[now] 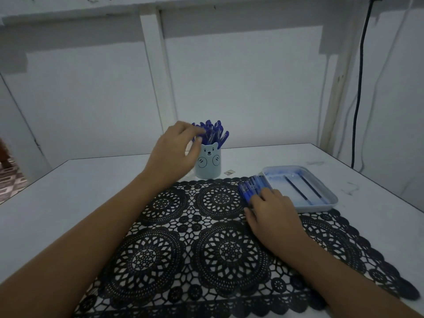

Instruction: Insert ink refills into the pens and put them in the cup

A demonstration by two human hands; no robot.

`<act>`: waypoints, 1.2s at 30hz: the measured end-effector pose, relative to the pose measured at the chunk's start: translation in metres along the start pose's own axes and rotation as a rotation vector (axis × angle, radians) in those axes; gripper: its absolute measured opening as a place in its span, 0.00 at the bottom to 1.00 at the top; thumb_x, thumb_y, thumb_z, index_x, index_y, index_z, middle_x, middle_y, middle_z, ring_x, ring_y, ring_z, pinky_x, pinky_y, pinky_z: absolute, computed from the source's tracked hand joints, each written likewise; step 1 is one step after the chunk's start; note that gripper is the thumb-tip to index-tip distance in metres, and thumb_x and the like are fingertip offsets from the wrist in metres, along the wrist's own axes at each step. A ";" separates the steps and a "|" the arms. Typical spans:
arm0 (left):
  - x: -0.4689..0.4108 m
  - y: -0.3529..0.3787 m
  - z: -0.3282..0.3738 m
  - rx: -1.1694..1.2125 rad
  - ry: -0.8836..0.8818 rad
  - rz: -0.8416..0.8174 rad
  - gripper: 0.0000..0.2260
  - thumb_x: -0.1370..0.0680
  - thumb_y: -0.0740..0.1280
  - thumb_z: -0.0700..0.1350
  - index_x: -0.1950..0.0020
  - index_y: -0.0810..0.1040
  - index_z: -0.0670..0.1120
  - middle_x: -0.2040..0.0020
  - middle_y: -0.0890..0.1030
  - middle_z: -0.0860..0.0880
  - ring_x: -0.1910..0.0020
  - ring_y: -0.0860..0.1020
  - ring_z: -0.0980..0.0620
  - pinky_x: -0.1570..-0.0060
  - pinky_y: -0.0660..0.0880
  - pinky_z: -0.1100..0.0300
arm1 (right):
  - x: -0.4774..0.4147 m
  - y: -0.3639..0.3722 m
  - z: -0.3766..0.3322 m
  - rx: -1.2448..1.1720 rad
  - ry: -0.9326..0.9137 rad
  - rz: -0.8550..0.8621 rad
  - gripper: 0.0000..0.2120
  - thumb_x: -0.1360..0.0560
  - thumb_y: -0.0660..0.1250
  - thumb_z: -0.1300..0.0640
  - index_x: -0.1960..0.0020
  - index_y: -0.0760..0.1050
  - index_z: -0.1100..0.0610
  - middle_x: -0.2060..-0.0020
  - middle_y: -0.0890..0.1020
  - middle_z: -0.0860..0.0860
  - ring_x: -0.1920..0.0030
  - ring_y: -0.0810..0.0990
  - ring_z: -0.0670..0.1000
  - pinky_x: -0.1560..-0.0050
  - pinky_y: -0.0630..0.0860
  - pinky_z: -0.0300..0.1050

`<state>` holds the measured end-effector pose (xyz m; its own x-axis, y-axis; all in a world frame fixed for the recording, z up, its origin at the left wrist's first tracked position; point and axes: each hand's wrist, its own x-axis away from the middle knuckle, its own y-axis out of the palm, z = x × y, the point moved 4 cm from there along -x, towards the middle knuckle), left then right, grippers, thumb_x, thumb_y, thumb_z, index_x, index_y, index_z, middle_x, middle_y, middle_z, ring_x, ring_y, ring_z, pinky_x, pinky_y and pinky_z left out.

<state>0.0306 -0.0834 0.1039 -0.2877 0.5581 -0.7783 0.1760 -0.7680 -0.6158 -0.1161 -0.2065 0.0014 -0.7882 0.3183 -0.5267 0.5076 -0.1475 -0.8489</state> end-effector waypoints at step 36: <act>0.088 -0.006 0.034 0.312 -0.337 -0.307 0.06 0.22 0.62 0.49 0.47 0.75 0.54 0.66 0.75 0.55 0.70 0.72 0.64 0.68 0.67 0.73 | 0.013 -0.043 -0.041 -0.427 -0.228 0.373 0.15 0.25 0.59 0.52 0.44 0.75 0.59 0.52 0.77 0.54 0.51 0.74 0.51 0.52 0.71 0.42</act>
<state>-0.0282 -0.0402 0.0431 -0.5763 0.6791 -0.4547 -0.2365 -0.6712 -0.7026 -0.1340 -0.1577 0.0323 -0.5609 0.1021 -0.8216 0.8214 0.1925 -0.5369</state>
